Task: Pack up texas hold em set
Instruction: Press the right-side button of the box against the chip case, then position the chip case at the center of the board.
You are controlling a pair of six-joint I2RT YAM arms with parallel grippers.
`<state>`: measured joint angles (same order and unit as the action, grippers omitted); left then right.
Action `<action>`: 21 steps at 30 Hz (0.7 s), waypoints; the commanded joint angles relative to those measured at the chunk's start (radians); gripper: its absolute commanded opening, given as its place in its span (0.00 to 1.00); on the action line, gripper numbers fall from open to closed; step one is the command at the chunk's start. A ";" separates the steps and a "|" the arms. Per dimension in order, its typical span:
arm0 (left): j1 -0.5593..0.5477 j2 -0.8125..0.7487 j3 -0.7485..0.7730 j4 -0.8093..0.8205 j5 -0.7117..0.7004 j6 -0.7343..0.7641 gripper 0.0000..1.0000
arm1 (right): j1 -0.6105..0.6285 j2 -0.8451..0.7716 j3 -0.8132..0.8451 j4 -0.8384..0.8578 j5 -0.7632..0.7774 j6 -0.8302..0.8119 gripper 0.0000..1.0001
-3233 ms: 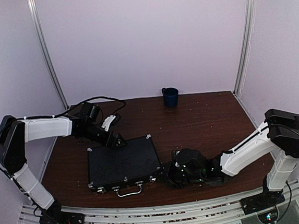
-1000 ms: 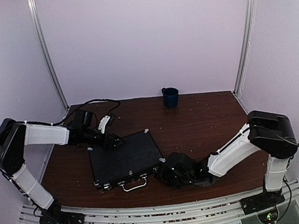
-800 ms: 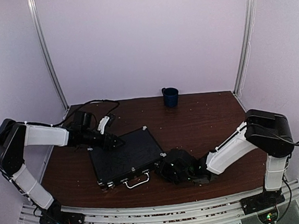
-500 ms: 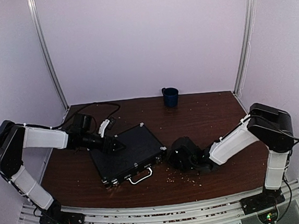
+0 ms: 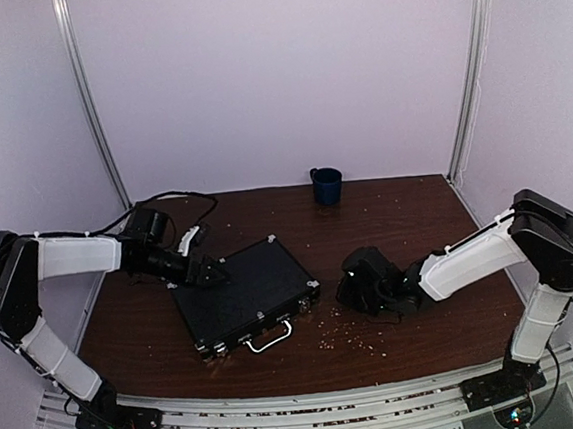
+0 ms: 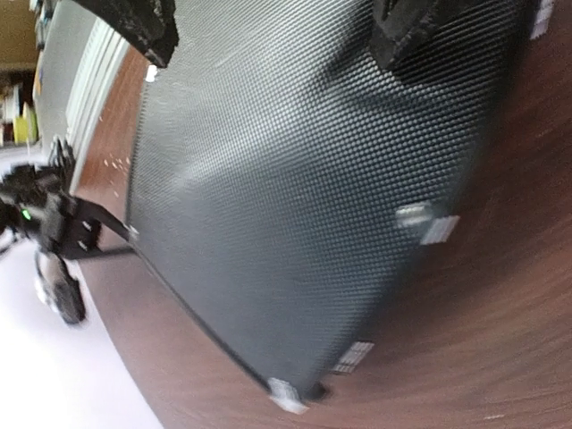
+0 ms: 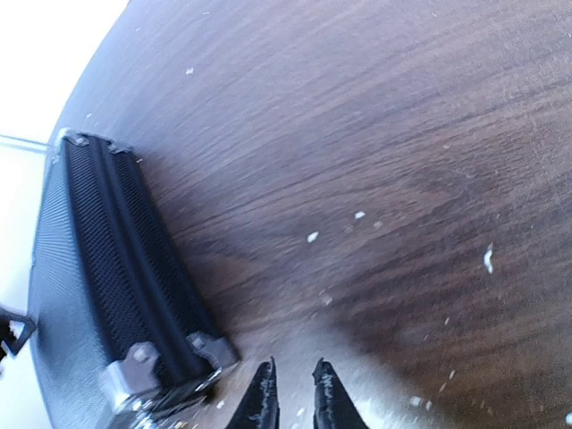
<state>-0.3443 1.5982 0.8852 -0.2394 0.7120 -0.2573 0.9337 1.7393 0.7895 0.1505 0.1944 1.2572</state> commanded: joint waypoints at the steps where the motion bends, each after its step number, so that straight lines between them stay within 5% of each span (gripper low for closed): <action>1: 0.104 0.007 -0.006 -0.212 -0.165 -0.005 0.78 | 0.015 -0.062 -0.019 -0.062 -0.027 -0.026 0.18; 11: 0.221 0.059 0.084 -0.277 -0.353 0.074 0.79 | 0.024 -0.051 -0.041 -0.007 -0.063 -0.019 0.22; 21: 0.312 0.051 0.024 -0.262 -0.221 0.032 0.78 | 0.025 -0.066 -0.101 0.017 -0.073 -0.013 0.24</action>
<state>-0.0120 1.6474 0.9413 -0.4740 0.4290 -0.2214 0.9501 1.6890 0.7136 0.1474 0.1287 1.2514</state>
